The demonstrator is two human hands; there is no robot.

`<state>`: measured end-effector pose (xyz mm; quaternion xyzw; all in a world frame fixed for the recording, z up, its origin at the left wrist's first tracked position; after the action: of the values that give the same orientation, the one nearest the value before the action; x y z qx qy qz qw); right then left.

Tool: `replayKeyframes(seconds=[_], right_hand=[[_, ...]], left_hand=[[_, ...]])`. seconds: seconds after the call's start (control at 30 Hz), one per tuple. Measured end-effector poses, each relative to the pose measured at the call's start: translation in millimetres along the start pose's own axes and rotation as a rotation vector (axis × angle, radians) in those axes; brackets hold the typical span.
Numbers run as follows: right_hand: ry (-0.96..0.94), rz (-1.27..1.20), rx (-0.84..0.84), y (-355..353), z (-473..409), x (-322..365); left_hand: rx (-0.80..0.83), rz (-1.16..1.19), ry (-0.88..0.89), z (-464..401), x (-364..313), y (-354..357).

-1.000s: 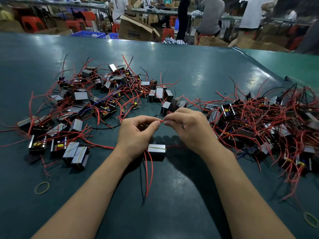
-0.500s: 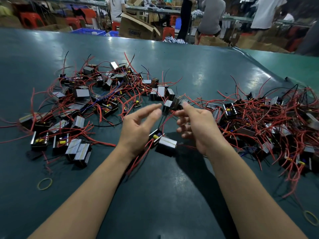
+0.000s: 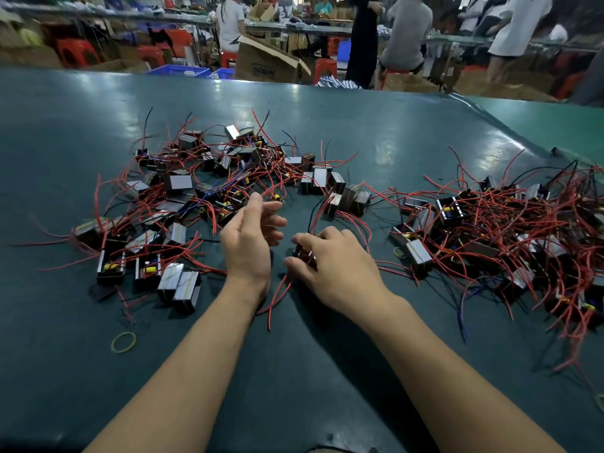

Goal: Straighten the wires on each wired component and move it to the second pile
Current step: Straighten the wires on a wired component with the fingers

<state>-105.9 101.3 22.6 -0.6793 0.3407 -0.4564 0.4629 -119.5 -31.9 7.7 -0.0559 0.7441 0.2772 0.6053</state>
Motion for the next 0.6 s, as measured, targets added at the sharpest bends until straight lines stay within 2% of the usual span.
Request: replayKeyframes(seconds=[0.07, 0.2, 0.33, 0.4, 0.47, 0.53, 0.6], right_hand=[[-0.008, -0.109, -0.021, -2.2, -0.3, 1.1], [-0.035, -0.164, -0.134, -11.2, 0.4, 1.7], [0.050, -0.241, -0.451, -52.2, -4.8, -35.2], [0.163, -0.190, -0.616, -74.5, -4.3, -66.7], [0.387, -0.121, -0.698, -87.0, -0.5, -100.6], [0.640, -0.106, -0.690, -90.0, 7.3, -127.7], [0.781, -0.135, -0.636, -88.2, 12.4, -142.8]], left_hand=[[-0.008, 0.000, 0.016, -0.7, 0.2, -0.5], [-0.047, 0.013, 0.009, -3.5, 1.6, -0.9], [-0.033, -0.016, 0.020, -4.6, 1.0, 1.4], [-0.023, -0.035, 0.031, -3.7, 0.6, 2.5], [-0.016, -0.048, 0.037, -2.8, -0.6, 3.9], [-0.013, -0.050, 0.041, -2.7, -1.4, 5.3], [-0.007, -0.057, 0.042, -2.4, -1.5, 6.4]])
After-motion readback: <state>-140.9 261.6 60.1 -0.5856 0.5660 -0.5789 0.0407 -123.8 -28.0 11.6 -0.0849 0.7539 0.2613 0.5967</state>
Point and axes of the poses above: each hand's wrist, its own z-axis away from the middle knuckle, its own y-axis out of the palm, x = y × z, the point moved 4 cm from there along -z, towards the middle knuckle, and after that the axes turned 3 degrees about -z, right-handed, at the moved point
